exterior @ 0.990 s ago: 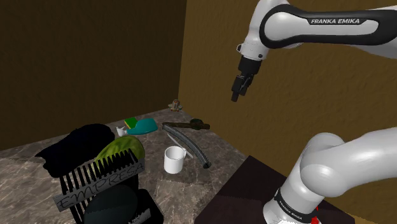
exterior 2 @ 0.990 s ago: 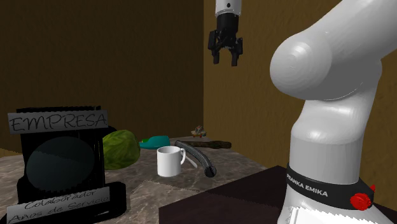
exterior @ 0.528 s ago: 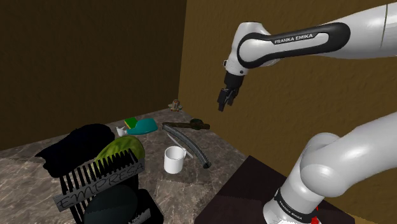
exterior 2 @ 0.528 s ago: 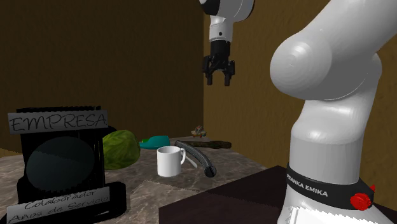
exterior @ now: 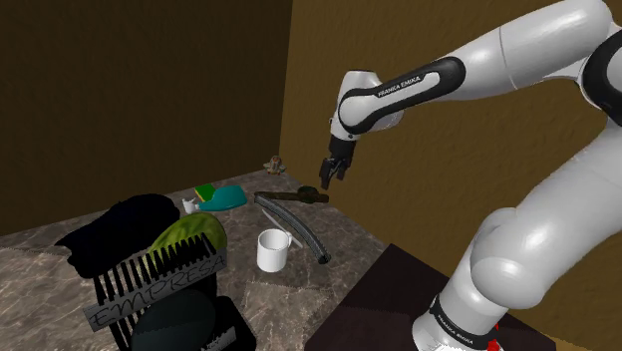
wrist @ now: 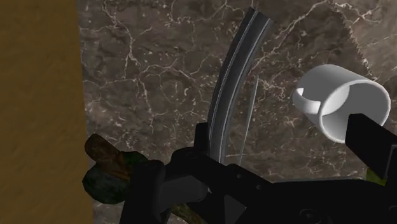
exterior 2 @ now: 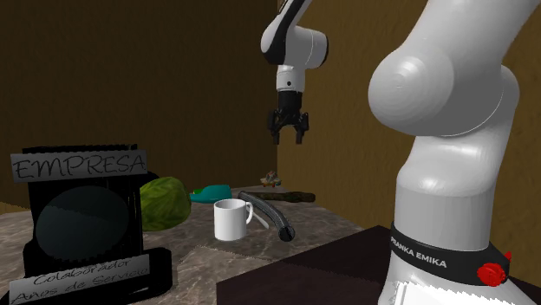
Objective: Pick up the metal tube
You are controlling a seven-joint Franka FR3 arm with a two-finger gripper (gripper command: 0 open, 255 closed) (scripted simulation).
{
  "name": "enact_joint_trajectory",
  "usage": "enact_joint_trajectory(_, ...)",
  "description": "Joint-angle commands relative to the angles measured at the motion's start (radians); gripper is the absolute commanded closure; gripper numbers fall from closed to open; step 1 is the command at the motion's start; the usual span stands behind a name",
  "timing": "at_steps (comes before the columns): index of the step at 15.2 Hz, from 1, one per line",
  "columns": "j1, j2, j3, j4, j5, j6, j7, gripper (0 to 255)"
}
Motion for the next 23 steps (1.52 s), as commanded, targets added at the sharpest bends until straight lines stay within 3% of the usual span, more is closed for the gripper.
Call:
enact_joint_trajectory(1, 0.005, 0.083, -0.005, 0.021, 0.017, 0.058, -0.008, 0)
enact_joint_trajectory(10, 0.002, 0.45, -0.008, 0.186, 0.127, 0.232, -0.077, 0)
enact_joint_trajectory(19, -0.04, 0.813, 0.032, 0.449, 0.215, 0.304, -0.124, 0)
enact_joint_trajectory(23, -0.047, 0.859, 0.041, 0.46, 0.225, 0.339, -0.133, 0)
